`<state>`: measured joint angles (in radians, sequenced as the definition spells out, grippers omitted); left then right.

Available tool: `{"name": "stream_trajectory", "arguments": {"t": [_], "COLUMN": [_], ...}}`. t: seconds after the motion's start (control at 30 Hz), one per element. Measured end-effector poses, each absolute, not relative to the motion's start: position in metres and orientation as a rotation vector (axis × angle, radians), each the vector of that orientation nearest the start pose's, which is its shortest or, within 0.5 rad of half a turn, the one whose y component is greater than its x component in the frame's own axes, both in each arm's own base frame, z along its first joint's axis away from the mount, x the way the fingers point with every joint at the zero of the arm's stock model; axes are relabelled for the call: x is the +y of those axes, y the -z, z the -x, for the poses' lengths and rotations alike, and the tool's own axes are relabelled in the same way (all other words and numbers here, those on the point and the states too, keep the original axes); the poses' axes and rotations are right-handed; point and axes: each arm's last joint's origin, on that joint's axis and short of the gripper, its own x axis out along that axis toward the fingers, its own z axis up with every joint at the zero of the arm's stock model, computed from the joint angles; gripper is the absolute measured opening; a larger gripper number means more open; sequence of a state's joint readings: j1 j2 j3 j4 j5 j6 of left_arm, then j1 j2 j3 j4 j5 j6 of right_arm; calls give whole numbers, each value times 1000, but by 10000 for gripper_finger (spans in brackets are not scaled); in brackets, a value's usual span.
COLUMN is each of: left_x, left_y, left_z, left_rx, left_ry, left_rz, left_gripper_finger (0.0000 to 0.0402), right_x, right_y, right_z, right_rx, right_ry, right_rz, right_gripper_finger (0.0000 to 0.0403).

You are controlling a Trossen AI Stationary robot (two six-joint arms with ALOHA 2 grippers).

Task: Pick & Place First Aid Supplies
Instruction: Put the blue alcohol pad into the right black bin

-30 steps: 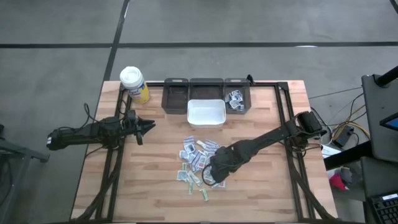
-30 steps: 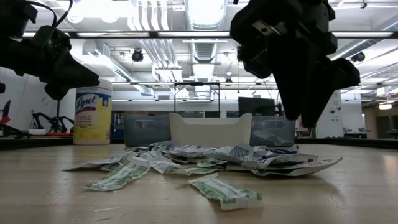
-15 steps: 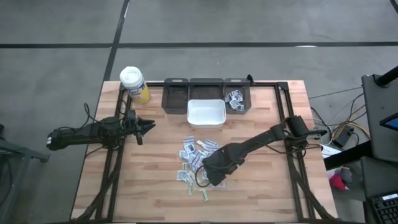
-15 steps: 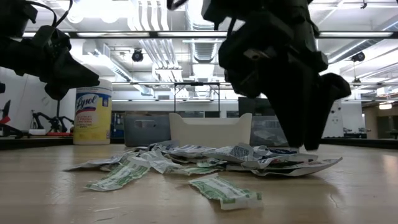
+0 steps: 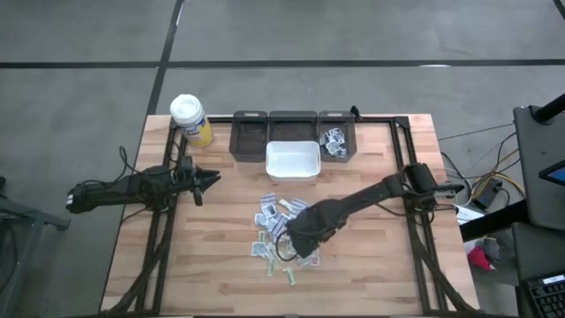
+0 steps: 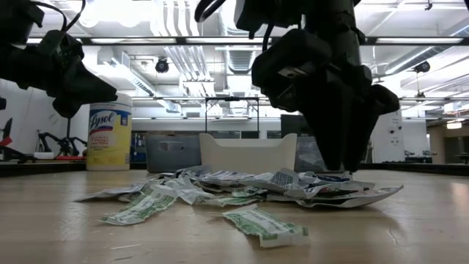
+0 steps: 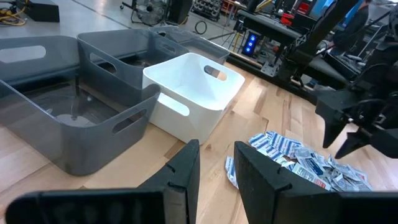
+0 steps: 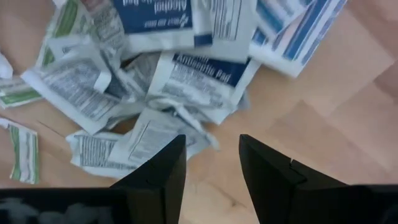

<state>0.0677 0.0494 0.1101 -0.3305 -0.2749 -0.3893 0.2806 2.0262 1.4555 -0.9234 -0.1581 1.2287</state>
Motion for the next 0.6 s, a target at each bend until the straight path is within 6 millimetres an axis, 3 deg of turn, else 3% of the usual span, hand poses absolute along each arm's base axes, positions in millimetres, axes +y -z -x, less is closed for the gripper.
{"name": "stream_trajectory", "arguments": {"t": [0.6], "left_x": [14], "left_y": [-166], "left_z": [-89], "left_rx": [200], "left_ry": [-389], "left_rz": [355], "left_gripper_finger": [94], "right_x": [109], "right_y": [-158], "right_z": [-367], "right_rx": [1514], "right_ry": [536], "right_rz": [-817], "right_gripper_finger": [146]}}
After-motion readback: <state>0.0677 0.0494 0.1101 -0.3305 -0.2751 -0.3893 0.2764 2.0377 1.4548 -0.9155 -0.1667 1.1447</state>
